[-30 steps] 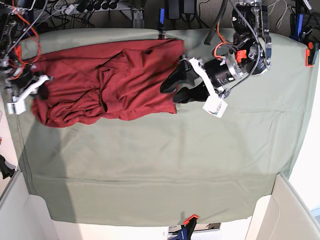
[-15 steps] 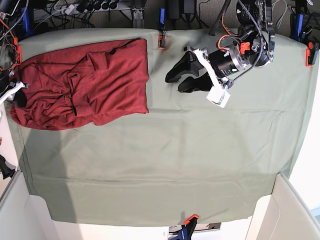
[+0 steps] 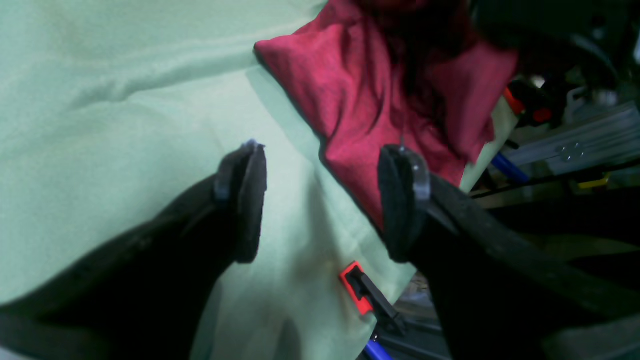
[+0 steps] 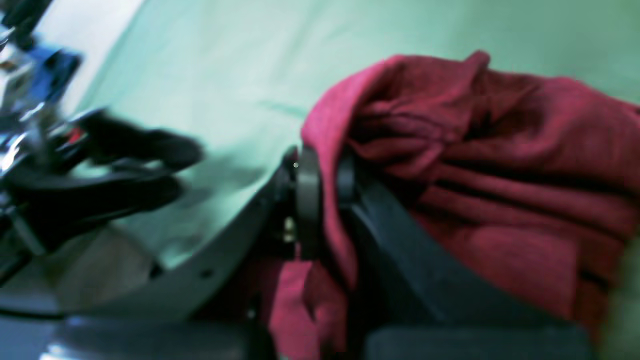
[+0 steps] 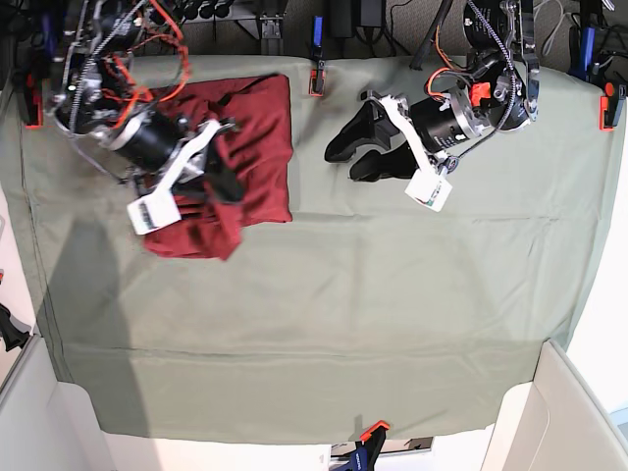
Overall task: Fold the T-shirt properly
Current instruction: 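Grasp the folded bundle with the right gripper and fold it over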
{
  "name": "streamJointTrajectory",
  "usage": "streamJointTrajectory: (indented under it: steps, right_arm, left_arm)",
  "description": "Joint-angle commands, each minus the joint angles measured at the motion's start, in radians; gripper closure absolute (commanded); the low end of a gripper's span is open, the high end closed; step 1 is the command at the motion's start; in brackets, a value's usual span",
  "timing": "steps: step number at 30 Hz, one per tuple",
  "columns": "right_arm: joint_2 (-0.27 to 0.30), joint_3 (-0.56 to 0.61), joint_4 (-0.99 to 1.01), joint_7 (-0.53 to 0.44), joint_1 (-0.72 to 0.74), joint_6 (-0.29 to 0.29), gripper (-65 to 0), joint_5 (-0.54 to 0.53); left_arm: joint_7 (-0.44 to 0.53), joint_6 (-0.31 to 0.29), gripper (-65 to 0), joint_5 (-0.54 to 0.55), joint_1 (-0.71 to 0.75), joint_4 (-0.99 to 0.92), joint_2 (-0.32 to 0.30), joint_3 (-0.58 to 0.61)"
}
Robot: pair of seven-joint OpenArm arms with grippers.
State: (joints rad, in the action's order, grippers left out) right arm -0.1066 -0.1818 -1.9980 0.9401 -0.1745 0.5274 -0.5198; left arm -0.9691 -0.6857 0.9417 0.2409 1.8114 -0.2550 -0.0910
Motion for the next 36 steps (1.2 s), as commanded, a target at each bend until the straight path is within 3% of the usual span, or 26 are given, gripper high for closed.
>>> streamJointTrajectory:
  steps: [1, 5, 9, 11, 15, 17, 22, 29, 36]
  right_arm:
    - [-0.011, 0.027, -0.01, -0.032, 0.011, 0.0, 0.0, 0.003]
    - [-0.016, 0.1, 0.016, -0.083, 0.011, -0.001, 0.0, 0.072]
    - [-0.015, 0.109, 0.031, -0.084, 0.011, -0.011, -34.3, 0.061]
    - [-0.015, 0.109, 0.032, -0.074, 0.011, -0.006, -40.0, 0.018]
    - [-0.015, 0.109, 0.023, -0.054, 0.014, 0.02, -39.9, -0.092]
    - [-0.015, 0.109, -0.005, -0.045, 0.017, 0.019, -39.9, -0.097]
    - [-0.001, 0.066, -0.145, -0.045, 0.016, 0.019, -39.9, 0.048]
    - [0.123, -0.076, -0.14, -0.05, -0.032, 0.012, -39.9, 0.067]
    - [0.177, -0.055, -0.039, -0.1, -0.066, 0.012, -39.9, 0.072]
  left_arm:
    - [0.018, -0.012, -38.6, 0.024, -0.008, 0.018, -0.009, -0.003]
    - [0.018, -0.012, -38.6, 0.026, -0.008, 0.018, -0.009, -0.003]
    - [0.014, -0.012, -38.6, 0.027, -0.005, 0.018, -0.009, -0.003]
    - [0.011, -0.012, -38.6, 0.028, -0.005, 0.018, -0.01, -0.003]
    - [-0.024, -0.012, -38.6, 0.082, -0.005, 0.018, -0.015, -0.003]
    - [-0.031, -0.012, -38.6, 0.092, -0.005, 0.018, -0.02, -0.003]
    - [-0.036, -0.012, -38.6, 0.093, -0.004, 0.018, -0.064, -0.003]
    - [-0.041, -0.012, -38.6, 0.094, 0.0, 0.018, -0.092, -0.003]
    - [-0.018, -0.012, -38.6, 0.095, 0.0, 0.018, -0.091, -0.003]
